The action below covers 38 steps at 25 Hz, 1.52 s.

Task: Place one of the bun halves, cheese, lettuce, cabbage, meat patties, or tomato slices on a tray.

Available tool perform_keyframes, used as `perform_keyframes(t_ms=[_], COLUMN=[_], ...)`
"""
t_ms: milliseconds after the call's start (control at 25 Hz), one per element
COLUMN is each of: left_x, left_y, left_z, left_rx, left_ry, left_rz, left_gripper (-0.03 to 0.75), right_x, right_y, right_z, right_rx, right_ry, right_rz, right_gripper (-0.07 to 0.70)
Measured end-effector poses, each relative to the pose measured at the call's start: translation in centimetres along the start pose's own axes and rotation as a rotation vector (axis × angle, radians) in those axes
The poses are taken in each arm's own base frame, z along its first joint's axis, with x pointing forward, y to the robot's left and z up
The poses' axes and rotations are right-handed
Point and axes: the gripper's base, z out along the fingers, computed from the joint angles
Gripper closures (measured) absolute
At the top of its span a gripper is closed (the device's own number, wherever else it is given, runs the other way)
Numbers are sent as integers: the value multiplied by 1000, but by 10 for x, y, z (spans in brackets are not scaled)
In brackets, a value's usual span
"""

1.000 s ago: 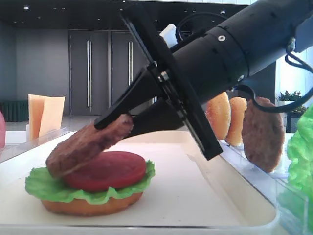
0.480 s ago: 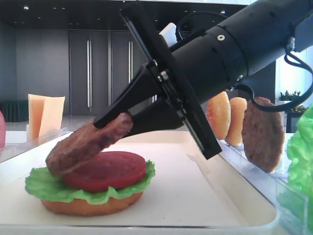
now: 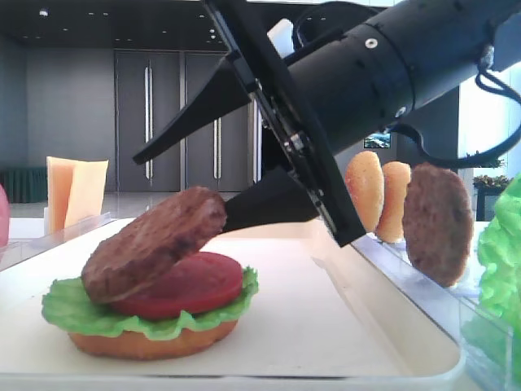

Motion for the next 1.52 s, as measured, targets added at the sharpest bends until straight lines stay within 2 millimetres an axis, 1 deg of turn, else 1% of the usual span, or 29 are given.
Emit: perform_keyframes(t_ms=[200, 400, 520, 800, 920, 1040, 1160, 1240, 1320, 1440, 1520], left_x=[0, 0, 0, 0, 0, 0, 0, 0, 0, 0, 0], left_y=[0, 0, 0, 0, 0, 0, 0, 0, 0, 0, 0], left_z=[0, 0, 0, 0, 0, 0, 0, 0, 0, 0, 0], left_rx=[0, 0, 0, 0, 0, 0, 0, 0, 0, 0, 0], left_ry=[0, 0, 0, 0, 0, 0, 0, 0, 0, 0, 0], left_rz=[0, 0, 0, 0, 0, 0, 0, 0, 0, 0, 0], left_gripper=[554, 554, 554, 554, 554, 554, 554, 554, 555, 555, 555], right_x=[-3, -4, -4, -2, 4, 9, 11, 12, 11, 9, 5], right_y=[13, 19, 26, 57, 71, 82, 94, 99, 105, 105, 105], right_z=[-12, -23, -33, -65, -79, -95, -113, -128, -143, -166, -177], right_rx=[40, 140, 192, 266, 289, 349, 454, 568, 699, 908, 972], right_ry=[-32, -42, -54, -109, -109, -104, -55, 21, 73, 132, 122], right_rz=[-65, -128, -170, -289, -335, -375, -393, -395, -356, -294, -254], right_gripper=[200, 200, 200, 203, 211, 223, 224, 225, 234, 269, 287])
